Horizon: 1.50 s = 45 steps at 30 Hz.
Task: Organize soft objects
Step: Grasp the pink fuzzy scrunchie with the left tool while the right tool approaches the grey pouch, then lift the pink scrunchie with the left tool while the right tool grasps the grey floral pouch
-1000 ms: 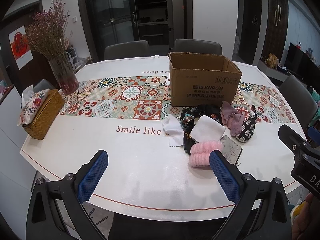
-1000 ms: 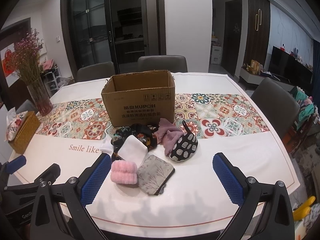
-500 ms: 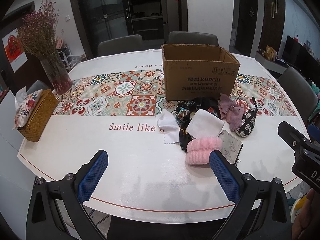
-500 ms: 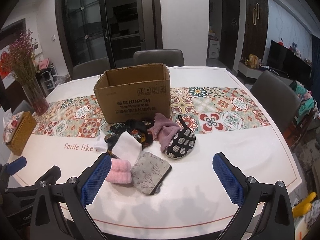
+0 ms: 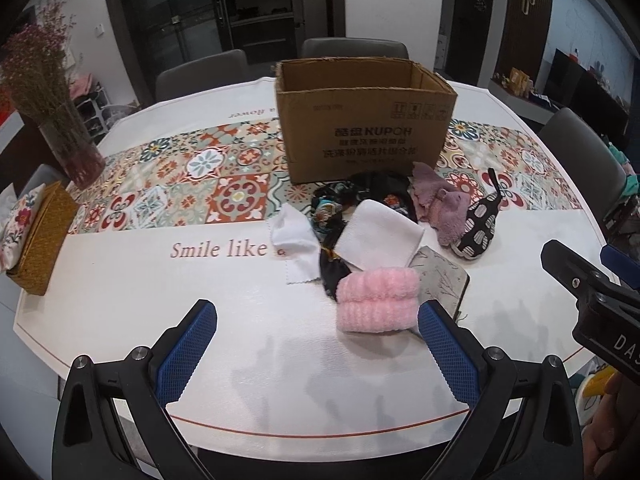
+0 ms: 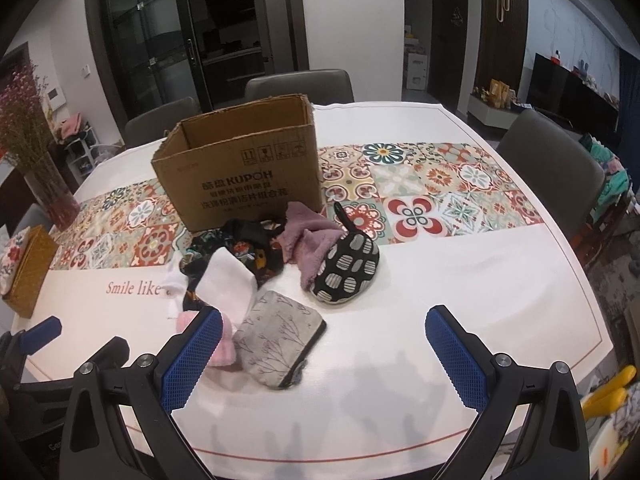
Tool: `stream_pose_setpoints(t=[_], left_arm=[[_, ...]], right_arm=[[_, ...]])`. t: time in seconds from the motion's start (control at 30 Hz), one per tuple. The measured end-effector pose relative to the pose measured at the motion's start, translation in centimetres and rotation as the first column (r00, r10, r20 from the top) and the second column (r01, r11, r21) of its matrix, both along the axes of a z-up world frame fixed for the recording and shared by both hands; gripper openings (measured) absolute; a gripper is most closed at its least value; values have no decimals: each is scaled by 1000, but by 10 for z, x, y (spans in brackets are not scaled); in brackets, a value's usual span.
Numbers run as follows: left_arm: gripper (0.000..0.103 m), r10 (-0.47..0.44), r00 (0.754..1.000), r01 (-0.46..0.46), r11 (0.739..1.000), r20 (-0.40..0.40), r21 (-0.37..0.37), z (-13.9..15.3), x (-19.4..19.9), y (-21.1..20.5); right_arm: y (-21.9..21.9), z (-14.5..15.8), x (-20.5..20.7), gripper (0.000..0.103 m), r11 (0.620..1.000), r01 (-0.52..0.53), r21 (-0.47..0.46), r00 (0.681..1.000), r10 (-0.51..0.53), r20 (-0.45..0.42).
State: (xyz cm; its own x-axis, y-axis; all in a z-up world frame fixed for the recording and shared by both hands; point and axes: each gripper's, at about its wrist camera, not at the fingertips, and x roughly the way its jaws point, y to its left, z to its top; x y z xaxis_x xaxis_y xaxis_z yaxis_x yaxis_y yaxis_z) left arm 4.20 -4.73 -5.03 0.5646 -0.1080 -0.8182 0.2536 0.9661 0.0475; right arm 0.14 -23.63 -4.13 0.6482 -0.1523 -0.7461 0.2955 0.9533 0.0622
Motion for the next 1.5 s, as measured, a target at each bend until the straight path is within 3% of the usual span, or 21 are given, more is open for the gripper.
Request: stream_pose_setpoints(t=[0.5, 0.67, 0.8, 0.9, 1.1, 1.23, 1.5], left_arm=[[99, -100, 988, 105, 994, -116, 34, -46, 25, -54], [92, -115, 981, 125, 991, -159, 54, -64, 32, -68], [80, -118, 974, 133, 989, -194, 66, -76, 38, -73], [60, -123, 969, 139, 988, -215, 64, -85, 41, -74], [50, -122, 967, 137, 989, -225, 56, -87, 45, -71], [30, -118, 968, 130, 991, -221, 39, -83, 45, -65], [23, -94, 973, 99, 995, -210, 15, -78, 46, -33]], right_arm=[[-45, -41, 10, 102, 996, 82, 41, 993, -78, -91], [-56, -51, 11, 102, 993, 103, 52, 988, -96, -117], [-59, -61, 14, 102, 993, 103, 63, 985, -93, -146], [-59, -70, 20, 102, 992, 99, 74, 982, -85, -169], [-58, -79, 26, 103, 992, 94, 85, 979, -77, -189], [-51, -82, 32, 103, 993, 72, 91, 979, -52, -198], [-15, -92, 53, 102, 991, -25, 128, 975, 52, -215]])
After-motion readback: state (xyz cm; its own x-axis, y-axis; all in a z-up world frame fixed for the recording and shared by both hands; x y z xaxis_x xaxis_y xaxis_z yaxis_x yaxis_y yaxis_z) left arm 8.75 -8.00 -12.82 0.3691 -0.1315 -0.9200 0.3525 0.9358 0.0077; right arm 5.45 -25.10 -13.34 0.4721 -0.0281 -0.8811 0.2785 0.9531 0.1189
